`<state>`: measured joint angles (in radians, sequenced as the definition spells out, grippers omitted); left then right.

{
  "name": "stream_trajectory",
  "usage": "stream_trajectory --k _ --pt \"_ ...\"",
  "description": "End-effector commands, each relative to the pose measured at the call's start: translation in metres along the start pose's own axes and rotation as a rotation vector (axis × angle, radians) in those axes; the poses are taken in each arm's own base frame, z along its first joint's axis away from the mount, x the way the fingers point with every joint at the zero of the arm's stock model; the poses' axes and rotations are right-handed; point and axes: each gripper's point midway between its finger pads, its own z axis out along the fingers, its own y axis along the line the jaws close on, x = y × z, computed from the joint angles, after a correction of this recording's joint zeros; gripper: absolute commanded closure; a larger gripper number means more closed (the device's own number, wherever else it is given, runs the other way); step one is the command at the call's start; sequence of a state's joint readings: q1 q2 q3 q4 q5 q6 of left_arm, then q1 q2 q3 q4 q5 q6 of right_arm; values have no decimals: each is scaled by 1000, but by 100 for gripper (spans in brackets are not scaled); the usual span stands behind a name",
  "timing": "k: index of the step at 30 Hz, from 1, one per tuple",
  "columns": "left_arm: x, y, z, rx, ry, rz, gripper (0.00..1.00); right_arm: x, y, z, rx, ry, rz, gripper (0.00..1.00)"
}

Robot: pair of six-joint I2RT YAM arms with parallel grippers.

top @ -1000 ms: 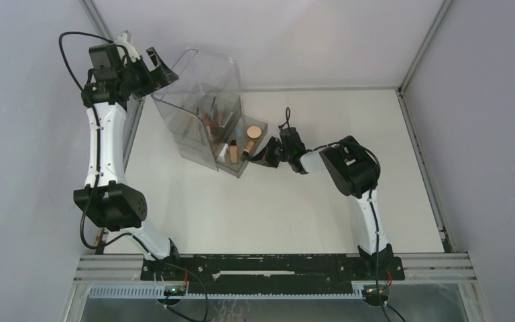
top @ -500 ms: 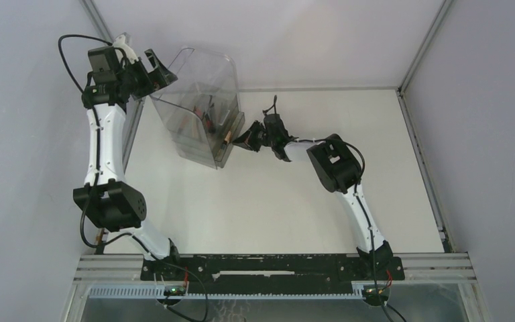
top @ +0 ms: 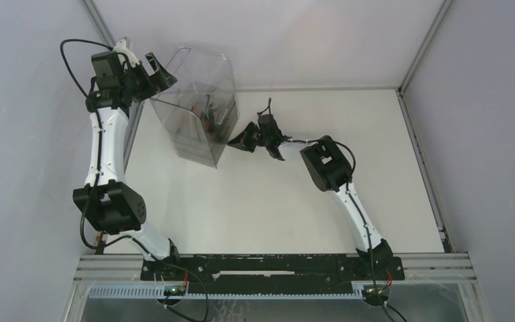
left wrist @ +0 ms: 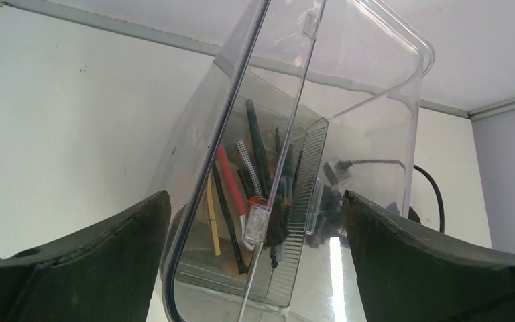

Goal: Organize the makeup
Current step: Close the drawer in the storage box, then reset both arms

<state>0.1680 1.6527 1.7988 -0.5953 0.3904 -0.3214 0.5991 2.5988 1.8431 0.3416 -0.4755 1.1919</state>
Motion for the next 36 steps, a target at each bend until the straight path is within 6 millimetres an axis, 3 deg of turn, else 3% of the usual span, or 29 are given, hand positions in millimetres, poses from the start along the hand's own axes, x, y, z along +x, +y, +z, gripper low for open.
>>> stream_trajectory --k 1,2,3,6,9,14,18,23,26,29,31,36 --pt "6 -26 -30 6 30 11 0 -5 46 -50 -105 -22 -53 100" --pt "-2 -22 -37 -34 5 35 0 -9 42 -68 -94 -35 -65 100" --pt "-10 -19 -44 -70 -19 55 0 -14 50 -92 -92 -59 -95 100" --pt "-37 -19 -70 -143 -119 94 0 -22 40 -150 -6 -129 -152 95" --pt "-59 -29 -98 -161 -240 85 0 -20 46 -196 25 -165 -222 81" --pt "-64 -58 -141 -99 -355 87 0 -20 71 -266 182 -250 -464 59" --pt "-27 -81 -164 -93 -350 171 0 -44 87 -350 353 -448 -585 51" --pt "48 -114 -160 24 -228 263 0 -63 87 -457 633 -762 -604 15" --pt "93 -111 -152 57 -139 283 0 -64 79 -510 796 -918 -570 5" --pt "138 -88 -139 17 -61 248 0 -59 69 -550 935 -1023 -526 3" --pt "160 -74 -134 -19 -17 233 0 -55 62 -565 993 -1062 -495 3" --pt "181 -58 -132 -54 16 225 0 -51 55 -581 1036 -1141 -417 3"
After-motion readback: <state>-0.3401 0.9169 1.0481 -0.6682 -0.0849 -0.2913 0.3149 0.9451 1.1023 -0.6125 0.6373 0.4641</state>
